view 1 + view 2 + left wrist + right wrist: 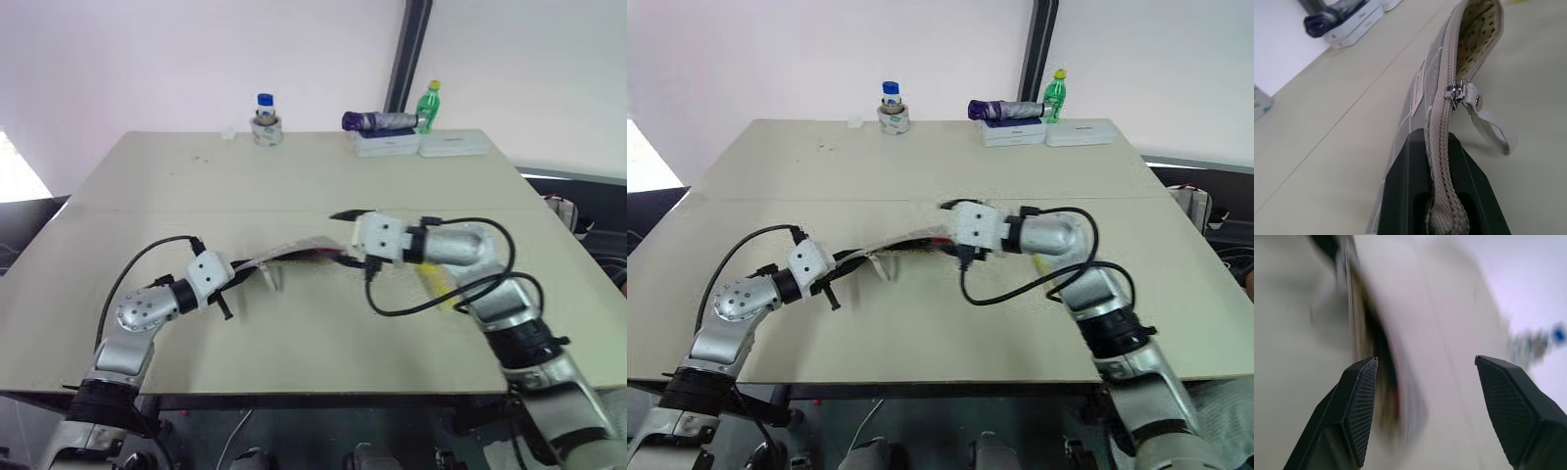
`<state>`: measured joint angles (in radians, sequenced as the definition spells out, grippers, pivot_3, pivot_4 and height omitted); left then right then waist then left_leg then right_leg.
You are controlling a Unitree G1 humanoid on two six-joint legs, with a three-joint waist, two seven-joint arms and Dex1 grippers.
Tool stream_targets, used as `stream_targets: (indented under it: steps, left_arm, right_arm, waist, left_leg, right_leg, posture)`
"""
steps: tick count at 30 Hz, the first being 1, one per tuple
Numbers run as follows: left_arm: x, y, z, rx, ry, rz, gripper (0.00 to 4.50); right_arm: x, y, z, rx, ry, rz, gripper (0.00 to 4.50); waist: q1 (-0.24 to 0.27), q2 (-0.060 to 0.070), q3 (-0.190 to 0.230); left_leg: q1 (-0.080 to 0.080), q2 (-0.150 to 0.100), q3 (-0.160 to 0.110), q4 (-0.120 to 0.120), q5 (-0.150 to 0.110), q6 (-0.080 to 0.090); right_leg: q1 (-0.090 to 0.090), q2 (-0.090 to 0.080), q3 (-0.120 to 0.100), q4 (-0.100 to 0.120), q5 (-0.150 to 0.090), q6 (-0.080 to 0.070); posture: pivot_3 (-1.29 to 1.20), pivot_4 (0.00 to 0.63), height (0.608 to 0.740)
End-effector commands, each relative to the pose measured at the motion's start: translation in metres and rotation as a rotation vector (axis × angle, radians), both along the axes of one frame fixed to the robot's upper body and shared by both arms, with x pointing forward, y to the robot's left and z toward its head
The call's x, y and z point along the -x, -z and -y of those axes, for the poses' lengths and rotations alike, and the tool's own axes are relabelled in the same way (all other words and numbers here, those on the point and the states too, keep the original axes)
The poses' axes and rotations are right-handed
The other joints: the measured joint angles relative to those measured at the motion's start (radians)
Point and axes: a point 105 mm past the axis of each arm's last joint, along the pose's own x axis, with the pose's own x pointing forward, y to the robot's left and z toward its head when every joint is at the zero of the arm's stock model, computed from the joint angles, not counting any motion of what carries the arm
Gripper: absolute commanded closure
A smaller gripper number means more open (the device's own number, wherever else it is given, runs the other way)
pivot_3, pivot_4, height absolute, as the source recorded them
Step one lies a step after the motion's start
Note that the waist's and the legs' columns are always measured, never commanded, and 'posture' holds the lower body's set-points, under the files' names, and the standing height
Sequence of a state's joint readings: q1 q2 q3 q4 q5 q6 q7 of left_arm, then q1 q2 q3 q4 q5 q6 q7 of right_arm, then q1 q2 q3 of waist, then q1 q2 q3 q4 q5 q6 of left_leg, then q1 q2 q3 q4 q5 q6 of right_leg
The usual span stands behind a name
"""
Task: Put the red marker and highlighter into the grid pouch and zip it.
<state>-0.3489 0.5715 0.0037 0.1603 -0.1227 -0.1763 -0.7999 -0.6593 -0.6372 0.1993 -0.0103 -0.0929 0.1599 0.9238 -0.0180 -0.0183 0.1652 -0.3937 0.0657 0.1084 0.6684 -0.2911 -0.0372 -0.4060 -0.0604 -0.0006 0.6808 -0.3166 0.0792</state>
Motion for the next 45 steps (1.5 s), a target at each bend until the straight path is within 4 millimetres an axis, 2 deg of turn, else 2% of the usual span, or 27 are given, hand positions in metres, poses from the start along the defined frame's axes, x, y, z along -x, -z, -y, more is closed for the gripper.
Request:
stream_targets:
  steps: [1, 4, 6, 10, 16, 20, 26, 34, 37, 40, 42, 44, 45]
  left_arm:
    - [-0.003, -0.022, -0.006, 0.094, -0.045, 0.055, 4.5]
    - [-0.003, -0.019, -0.002, 0.111, -0.043, 0.04, 4.5]
    - [-0.002, -0.015, 0.002, 0.089, -0.024, 0.038, 4.5]
    - [-0.002, -0.014, 0.007, 0.077, -0.002, 0.036, 4.5]
    - [-0.003, -0.013, 0.007, 0.074, 0.006, 0.036, 4.5]
    - [-0.004, -0.013, 0.009, 0.073, 0.013, 0.033, 4.5]
    - [-0.005, -0.012, 0.012, 0.063, 0.027, 0.036, 4.5]
    - [-0.002, -0.012, 0.013, 0.06, 0.035, 0.039, 4.5]
    - [-0.002, -0.013, 0.013, 0.058, 0.033, 0.043, 4.5]
    - [-0.002, -0.013, 0.013, 0.055, 0.033, 0.044, 4.5]
    - [-0.002, -0.013, 0.012, 0.053, 0.033, 0.043, 4.5]
    - [-0.003, -0.012, 0.012, 0.051, 0.033, 0.043, 4.5]
    - [-0.003, -0.012, 0.012, 0.05, 0.033, 0.043, 4.5]
  right_arm:
    - [-0.016, 0.0, 0.059, -0.044, 0.321, -0.056, 1.21]
    - [-0.008, 0.025, 0.094, -0.067, 0.497, -0.195, 1.21]
    - [0.001, 0.04, 0.109, -0.113, 0.588, -0.285, 1.21]
    - [0.015, 0.046, 0.127, -0.241, 0.729, -0.373, 1.21]
    - [0.032, 0.056, 0.149, -0.271, 0.886, -0.4, 1.21]
    - [0.042, 0.065, 0.135, -0.382, 0.894, -0.507, 1.21]
    - [0.04, 0.062, 0.122, -0.532, 0.925, -0.558, 1.21]
    - [0.041, 0.077, 0.125, -0.44, 0.952, -0.534, 1.21]
    - [0.042, 0.083, 0.126, -0.44, 0.958, -0.551, 2.05]
    - [0.039, 0.078, 0.12, -0.459, 0.929, -0.549, 3.54]
    - [0.034, 0.065, 0.105, -0.509, 0.849, -0.542, 3.63]
    - [0.031, 0.04, 0.079, -0.495, 0.668, -0.468, 3.63]
    - [0.03, 0.026, 0.069, -0.451, 0.573, -0.378, 3.63]
  waist:
    - [0.004, 0.0, 0.0]
    - [0.005, 0.0, 0.0]
    - [0.006, 0.0, 0.0]
    - [-0.001, 0.0, 0.0]
    - [0.005, 0.0, 0.0]
    - [0.005, 0.0, 0.0]
    - [0.003, 0.0, 0.0]
    - [0.004, 0.0, 0.0]
    - [0.004, 0.0, 0.0]
    - [0.004, 0.0, 0.0]
    - [0.004, 0.0, 0.0]
    - [-0.002, 0.0, 0.0]
    - [-0.002, 0.0, 0.0]
  left_leg:
    - [0.0, 0.0, 0.0, 0.0, 0.0, 0.0]
    - [0.0, 0.0, 0.0, 0.0, 0.0, 0.0]
    - [0.0, 0.0, 0.0, 0.0, 0.0, 0.0]
    - [0.0, 0.0, 0.001, -0.001, 0.0, 0.0]
    - [0.0, 0.0, -0.001, -0.001, 0.0, 0.0]
    - [0.001, -0.001, -0.001, -0.001, 0.0, 0.0]
    - [0.0, 0.0, -0.002, -0.001, 0.0, 0.0]
    - [0.0, -0.001, -0.002, -0.001, -0.002, 0.004]
    - [0.0, -0.001, -0.002, -0.001, -0.002, 0.004]
    - [0.0, -0.001, -0.002, -0.001, -0.003, 0.004]
    - [0.0, -0.001, -0.002, -0.001, -0.003, 0.004]
    - [0.0, -0.001, -0.002, -0.001, -0.003, 0.004]
    - [0.0, 0.0, -0.002, -0.001, -0.003, 0.004]
  right_leg:
    - [0.0, 0.0, 0.0, 0.0, 0.0, 0.0]
    - [0.0, 0.001, 0.0, 0.0, 0.0, 0.0]
    - [0.0, 0.002, 0.0, 0.0, 0.0, 0.0]
    - [-0.001, 0.002, 0.001, 0.0, 0.0, 0.0]
    - [0.0, 0.003, 0.001, 0.0, 0.0, 0.0]
    - [0.001, 0.004, 0.001, 0.0, 0.0, 0.0]
    - [0.0, 0.004, 0.001, 0.0, 0.0, 0.0]
    - [0.0, 0.004, 0.001, 0.0, 0.0, 0.0]
    - [0.001, 0.004, 0.001, 0.0, 0.0, 0.0]
    - [0.001, 0.004, 0.001, 0.0, 0.0, 0.0]
    - [0.001, 0.004, 0.001, 0.0, 0.0, 0.0]
    - [0.0, 0.004, 0.001, 0.0, 0.0, 0.0]
    - [0.0, 0.004, 0.001, 0.0, 0.0, 0.0]
  posture:
    - [0.0, 0.15, 0.74]
    - [0.0, 0.15, 0.74]
    - [0.0, 0.15, 0.74]
    - [0.0, 0.15, 0.74]
    - [0.0, 0.15, 0.74]
    - [0.0, 0.15, 0.74]
    - [0.0, 0.15, 0.74]
    - [0.0, 0.15, 0.74]
    - [0.0, 0.15, 0.74]
    - [0.0, 0.15, 0.74]
    - [0.0, 0.15, 0.74]
    - [0.0, 0.15, 0.74]
    - [0.0, 0.15, 0.74]
